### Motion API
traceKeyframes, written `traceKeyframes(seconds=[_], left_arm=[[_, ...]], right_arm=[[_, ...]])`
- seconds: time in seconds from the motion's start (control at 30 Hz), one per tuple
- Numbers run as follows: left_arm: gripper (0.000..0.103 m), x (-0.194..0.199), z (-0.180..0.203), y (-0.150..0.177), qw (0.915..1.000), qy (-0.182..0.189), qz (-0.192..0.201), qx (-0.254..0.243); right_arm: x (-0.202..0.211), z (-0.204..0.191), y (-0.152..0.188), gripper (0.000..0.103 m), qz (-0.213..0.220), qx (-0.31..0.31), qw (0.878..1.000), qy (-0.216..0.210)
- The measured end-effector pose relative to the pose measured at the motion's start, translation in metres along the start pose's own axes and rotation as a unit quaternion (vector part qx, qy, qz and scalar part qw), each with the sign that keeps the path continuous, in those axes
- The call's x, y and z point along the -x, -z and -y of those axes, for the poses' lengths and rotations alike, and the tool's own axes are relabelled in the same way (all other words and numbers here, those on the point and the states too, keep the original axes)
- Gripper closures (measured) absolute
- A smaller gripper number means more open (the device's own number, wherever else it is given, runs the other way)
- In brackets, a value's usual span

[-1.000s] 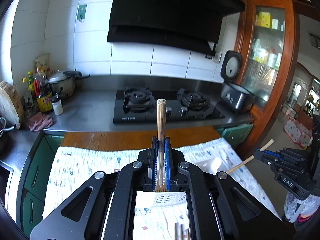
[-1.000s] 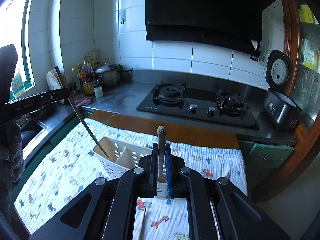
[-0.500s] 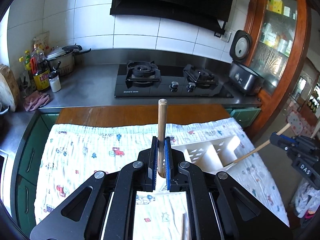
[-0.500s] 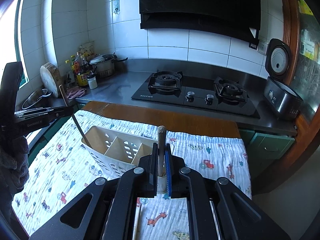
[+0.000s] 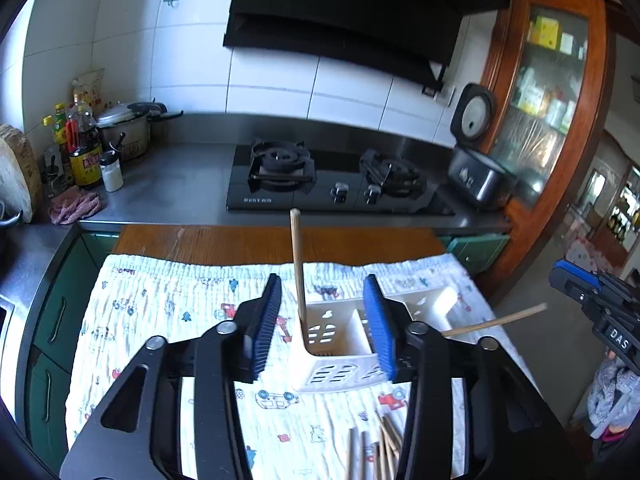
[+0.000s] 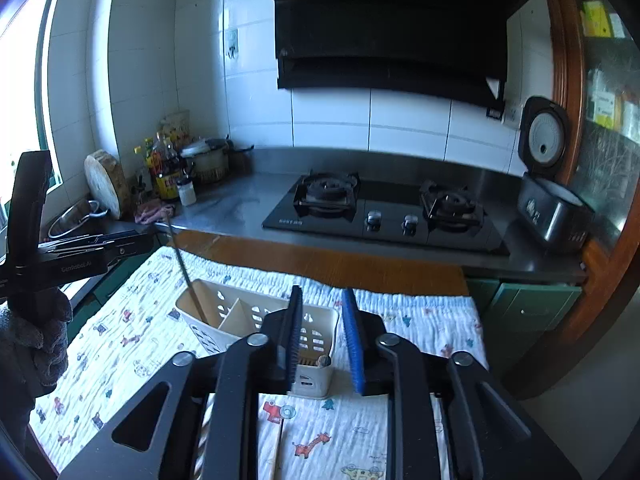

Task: Organize utensils
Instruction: 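Open the left tool over the holder while the right tool releases its chopstick, then move the left tool back to the chopsticks while the right tool returns too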

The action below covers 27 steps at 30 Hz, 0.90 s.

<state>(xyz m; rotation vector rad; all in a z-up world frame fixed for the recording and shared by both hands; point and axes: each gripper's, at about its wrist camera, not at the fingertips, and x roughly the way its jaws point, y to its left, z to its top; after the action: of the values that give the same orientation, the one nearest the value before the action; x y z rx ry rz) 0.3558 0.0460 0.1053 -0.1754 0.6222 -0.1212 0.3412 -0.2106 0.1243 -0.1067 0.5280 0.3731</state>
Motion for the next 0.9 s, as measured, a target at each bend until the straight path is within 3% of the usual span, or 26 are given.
traceKeyframes(seconds=[0.2, 0.3, 0.77, 0.9], left_arm=[[0.051, 0.038, 0.000, 0.019, 0.9998, 0.006, 0.016, 0.002], [0.049, 0.051, -0.002, 0.037, 0.9999, 0.004, 0.010, 0.005], [0.047, 0.083, -0.019, 0.173, 0.9985, -0.024, -0.049, 0.010], [0.047, 0.083, -0.024, 0.206, 0.9969, -0.026, -0.072, 0.013]], right_arm=[[0.041, -0.011, 0.027, 0.063, 0.017, 0.014, 1.000, 0.000], [0.052, -0.018, 0.054, 0.062, 0.006, 0.015, 1.000, -0.009], [0.052, -0.045, 0.204, 0.062, -0.102, -0.016, 0.994, -0.022], [0.046, -0.054, 0.237, 0.066, -0.130, -0.019, 0.991, -0.022]])
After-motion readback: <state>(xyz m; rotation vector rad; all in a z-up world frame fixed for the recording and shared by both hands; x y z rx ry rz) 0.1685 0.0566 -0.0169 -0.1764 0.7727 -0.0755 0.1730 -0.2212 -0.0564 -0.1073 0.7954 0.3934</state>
